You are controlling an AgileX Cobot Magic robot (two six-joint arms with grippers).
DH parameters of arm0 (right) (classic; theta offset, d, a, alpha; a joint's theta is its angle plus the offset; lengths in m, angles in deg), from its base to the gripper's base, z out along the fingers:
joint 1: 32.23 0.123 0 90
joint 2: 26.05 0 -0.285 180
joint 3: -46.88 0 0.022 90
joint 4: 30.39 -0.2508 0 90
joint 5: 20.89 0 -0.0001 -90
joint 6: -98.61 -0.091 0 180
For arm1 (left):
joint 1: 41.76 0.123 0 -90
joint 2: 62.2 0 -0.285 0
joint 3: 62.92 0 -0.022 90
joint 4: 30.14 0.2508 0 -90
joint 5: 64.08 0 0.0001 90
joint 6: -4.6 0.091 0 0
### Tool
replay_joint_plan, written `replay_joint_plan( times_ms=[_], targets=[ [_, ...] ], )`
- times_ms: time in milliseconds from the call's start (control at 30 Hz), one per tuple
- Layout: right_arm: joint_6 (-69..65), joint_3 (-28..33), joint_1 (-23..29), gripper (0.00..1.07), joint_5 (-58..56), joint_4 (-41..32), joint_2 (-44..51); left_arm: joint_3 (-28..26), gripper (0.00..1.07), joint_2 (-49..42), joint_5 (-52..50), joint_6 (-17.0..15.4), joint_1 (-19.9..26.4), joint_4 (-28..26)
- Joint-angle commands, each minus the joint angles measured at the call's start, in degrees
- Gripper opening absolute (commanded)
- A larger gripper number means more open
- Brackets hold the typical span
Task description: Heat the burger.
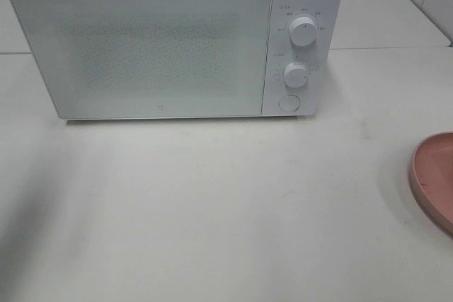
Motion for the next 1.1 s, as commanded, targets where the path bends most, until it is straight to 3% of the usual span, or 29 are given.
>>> replay_joint_plan(
  times_ms=[33, 733, 1100],
  targets=[
    [0.7, 0.2, -0.2, 0.76, 0.8, 0.0, 1.8, 1.9, 0.99, -4.4, 1.5, -1.8, 0.3, 2.1],
    [0.7, 0.2, -0.2, 0.76, 0.8, 0.0, 1.8, 18.8, 0.99, -38.3, -0.9, -1.9, 0.3, 3.6],
    [0.7, 0.2, -0.2, 0.76, 0.8, 0.1, 1.8, 19.8, 0.99, -55.1, 0.3, -1.8, 0.3, 4.0]
  ],
)
